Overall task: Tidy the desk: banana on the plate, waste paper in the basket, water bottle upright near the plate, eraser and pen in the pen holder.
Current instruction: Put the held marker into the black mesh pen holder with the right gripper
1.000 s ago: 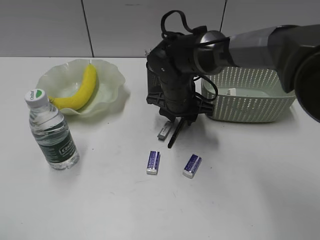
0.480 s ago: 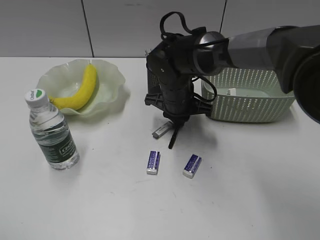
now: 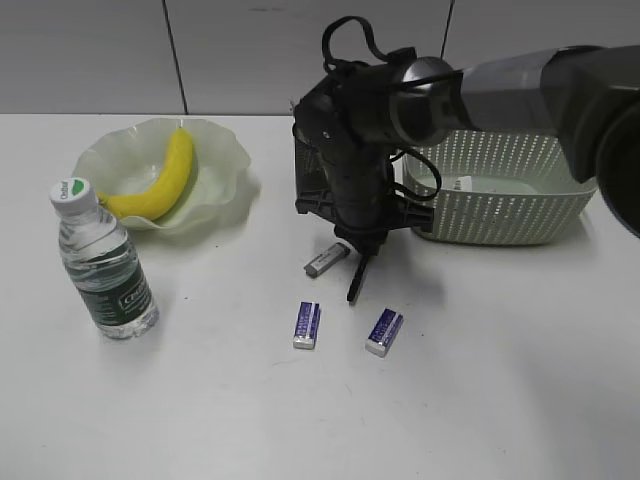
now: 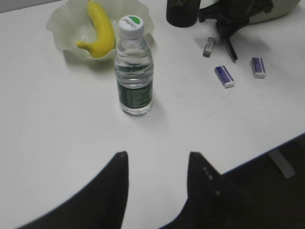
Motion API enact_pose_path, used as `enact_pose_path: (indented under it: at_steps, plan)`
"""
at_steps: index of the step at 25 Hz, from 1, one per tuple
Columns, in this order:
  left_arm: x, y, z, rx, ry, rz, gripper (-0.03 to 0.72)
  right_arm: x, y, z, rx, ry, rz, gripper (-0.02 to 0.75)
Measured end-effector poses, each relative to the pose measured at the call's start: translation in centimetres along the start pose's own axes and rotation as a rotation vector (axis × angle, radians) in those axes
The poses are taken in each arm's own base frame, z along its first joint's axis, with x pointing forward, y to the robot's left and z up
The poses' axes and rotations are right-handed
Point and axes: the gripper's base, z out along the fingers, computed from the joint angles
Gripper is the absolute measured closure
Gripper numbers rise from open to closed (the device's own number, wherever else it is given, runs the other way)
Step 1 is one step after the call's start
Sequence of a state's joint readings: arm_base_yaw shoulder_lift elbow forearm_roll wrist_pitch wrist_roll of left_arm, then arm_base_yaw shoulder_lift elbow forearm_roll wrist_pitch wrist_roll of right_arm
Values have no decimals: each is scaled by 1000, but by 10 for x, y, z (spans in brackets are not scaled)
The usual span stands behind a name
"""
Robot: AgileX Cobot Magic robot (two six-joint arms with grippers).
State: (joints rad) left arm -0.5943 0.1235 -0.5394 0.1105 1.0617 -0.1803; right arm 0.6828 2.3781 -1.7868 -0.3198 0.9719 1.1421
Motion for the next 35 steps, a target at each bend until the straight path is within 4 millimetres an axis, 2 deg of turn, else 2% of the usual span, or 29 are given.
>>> enact_pose_path:
  at_steps: [4, 15, 21, 26, 35]
  plan:
    - [0, 0, 0, 0, 0, 0, 380, -5, -2, -22, -14, -25, 2, 647]
    - [0, 0, 0, 0, 0, 0, 380, -18, -4, -110, -72, -298, -85, 647]
    - [0, 0, 0, -2, 0, 1, 380, -36, 11, -134, -261, -528, -213, 647]
    - [0, 0, 0, -3, -1, 2, 380, -47, 20, -140, -306, -713, -337, 647]
    - [0, 0, 0, -3, -1, 2, 380, -62, 27, -104, -315, -793, -405, 647]
